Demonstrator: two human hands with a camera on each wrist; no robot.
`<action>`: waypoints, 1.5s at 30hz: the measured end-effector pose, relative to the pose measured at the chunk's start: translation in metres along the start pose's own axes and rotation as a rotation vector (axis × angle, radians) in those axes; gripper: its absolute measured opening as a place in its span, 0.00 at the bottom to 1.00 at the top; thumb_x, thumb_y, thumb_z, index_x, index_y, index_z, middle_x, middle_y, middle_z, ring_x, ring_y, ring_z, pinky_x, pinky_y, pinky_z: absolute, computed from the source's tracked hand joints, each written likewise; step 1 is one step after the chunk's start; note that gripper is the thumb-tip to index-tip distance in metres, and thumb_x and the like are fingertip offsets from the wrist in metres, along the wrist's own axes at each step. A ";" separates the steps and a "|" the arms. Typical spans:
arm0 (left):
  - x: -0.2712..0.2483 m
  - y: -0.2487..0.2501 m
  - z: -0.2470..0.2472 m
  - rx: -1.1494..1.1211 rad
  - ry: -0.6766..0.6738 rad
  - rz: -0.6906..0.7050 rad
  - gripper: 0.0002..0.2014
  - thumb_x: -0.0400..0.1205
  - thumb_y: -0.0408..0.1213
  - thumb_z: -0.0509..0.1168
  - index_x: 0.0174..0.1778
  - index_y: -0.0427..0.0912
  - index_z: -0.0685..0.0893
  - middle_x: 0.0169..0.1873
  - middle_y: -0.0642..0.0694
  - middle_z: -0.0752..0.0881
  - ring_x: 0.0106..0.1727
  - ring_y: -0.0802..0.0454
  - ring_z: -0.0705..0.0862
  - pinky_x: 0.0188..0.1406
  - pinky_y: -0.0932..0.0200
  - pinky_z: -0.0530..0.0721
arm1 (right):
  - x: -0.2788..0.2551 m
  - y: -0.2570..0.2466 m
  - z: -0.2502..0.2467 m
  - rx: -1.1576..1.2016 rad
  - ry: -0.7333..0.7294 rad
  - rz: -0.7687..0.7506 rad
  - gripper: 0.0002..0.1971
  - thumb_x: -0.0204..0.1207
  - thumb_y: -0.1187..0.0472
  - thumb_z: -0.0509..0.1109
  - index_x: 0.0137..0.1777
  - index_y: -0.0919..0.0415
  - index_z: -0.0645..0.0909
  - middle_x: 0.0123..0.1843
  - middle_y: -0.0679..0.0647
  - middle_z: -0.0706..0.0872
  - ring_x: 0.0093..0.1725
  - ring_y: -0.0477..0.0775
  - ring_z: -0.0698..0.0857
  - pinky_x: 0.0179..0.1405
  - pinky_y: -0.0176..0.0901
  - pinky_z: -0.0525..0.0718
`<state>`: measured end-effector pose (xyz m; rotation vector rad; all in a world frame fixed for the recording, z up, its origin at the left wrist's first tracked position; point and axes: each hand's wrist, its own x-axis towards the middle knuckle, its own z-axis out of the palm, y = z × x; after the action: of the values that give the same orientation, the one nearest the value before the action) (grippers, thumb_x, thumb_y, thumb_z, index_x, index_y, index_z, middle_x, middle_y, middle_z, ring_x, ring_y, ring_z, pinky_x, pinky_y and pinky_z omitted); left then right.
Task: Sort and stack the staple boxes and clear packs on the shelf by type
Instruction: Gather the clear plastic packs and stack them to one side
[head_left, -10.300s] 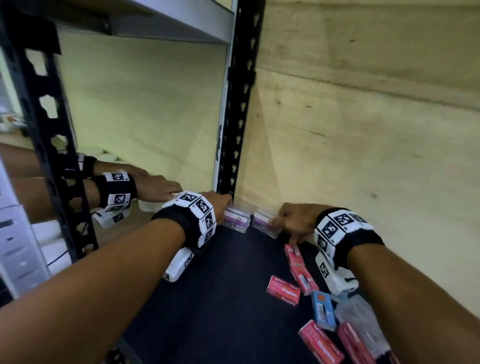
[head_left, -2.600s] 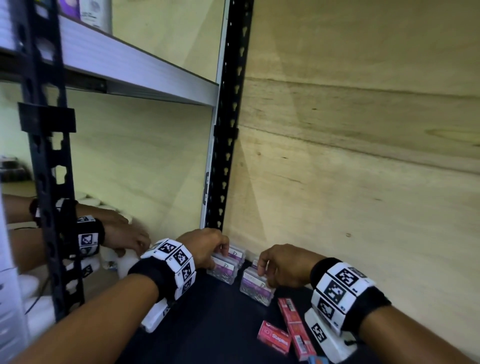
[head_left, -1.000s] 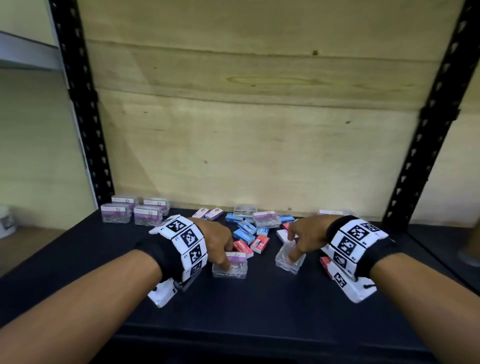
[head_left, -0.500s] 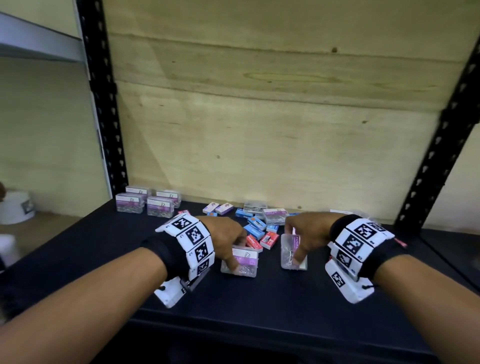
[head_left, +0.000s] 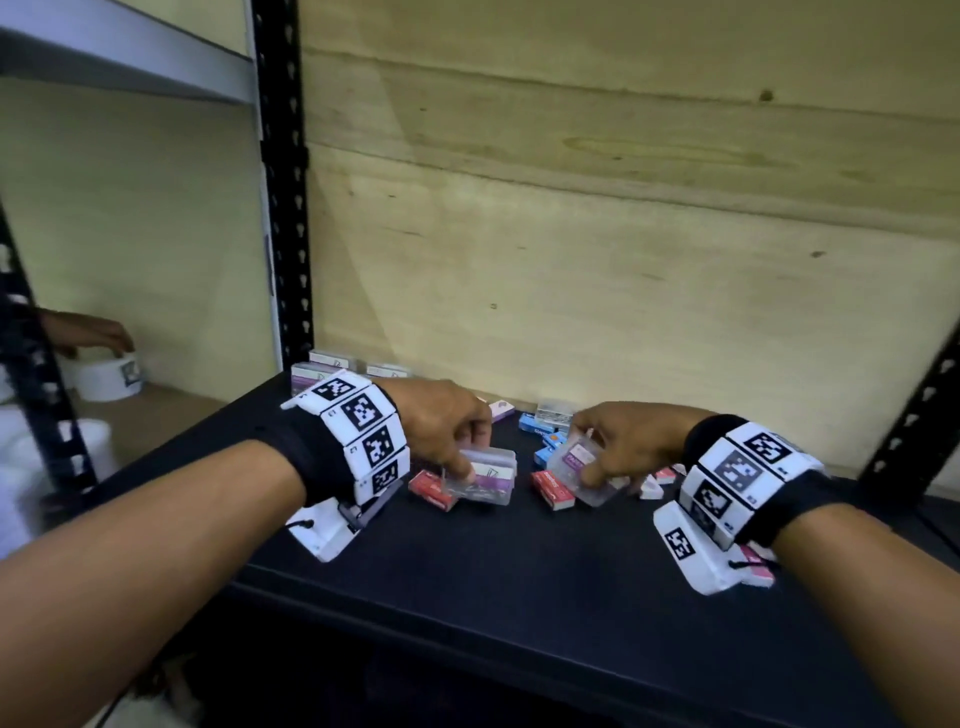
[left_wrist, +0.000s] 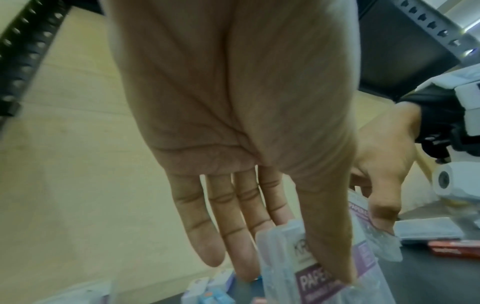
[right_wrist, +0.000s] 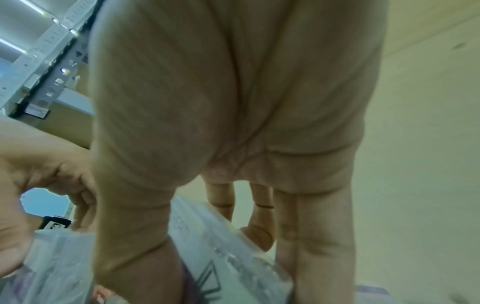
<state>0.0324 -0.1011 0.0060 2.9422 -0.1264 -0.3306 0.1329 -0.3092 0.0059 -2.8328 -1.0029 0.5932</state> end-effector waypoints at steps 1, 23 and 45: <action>-0.005 -0.010 -0.002 -0.006 0.008 -0.026 0.17 0.77 0.45 0.74 0.59 0.50 0.80 0.50 0.55 0.82 0.45 0.59 0.80 0.38 0.66 0.74 | 0.004 -0.007 -0.002 -0.006 0.008 -0.029 0.16 0.73 0.57 0.77 0.58 0.55 0.77 0.52 0.57 0.88 0.44 0.58 0.90 0.47 0.52 0.91; -0.029 -0.197 -0.006 0.015 0.110 -0.395 0.15 0.75 0.39 0.75 0.56 0.49 0.82 0.45 0.54 0.79 0.46 0.53 0.78 0.45 0.60 0.76 | 0.139 -0.164 -0.005 -0.222 0.087 -0.339 0.22 0.77 0.52 0.74 0.71 0.49 0.76 0.66 0.50 0.84 0.60 0.52 0.83 0.64 0.48 0.81; -0.007 -0.244 0.001 -0.002 0.258 -0.413 0.19 0.77 0.37 0.74 0.65 0.49 0.84 0.63 0.49 0.81 0.61 0.49 0.81 0.58 0.55 0.80 | 0.182 -0.208 0.002 -0.294 0.104 -0.271 0.22 0.75 0.52 0.77 0.67 0.56 0.80 0.59 0.52 0.85 0.53 0.54 0.83 0.48 0.42 0.79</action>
<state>0.0414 0.1388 -0.0384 2.9565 0.5190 0.0011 0.1394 -0.0338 -0.0154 -2.8506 -1.5321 0.2889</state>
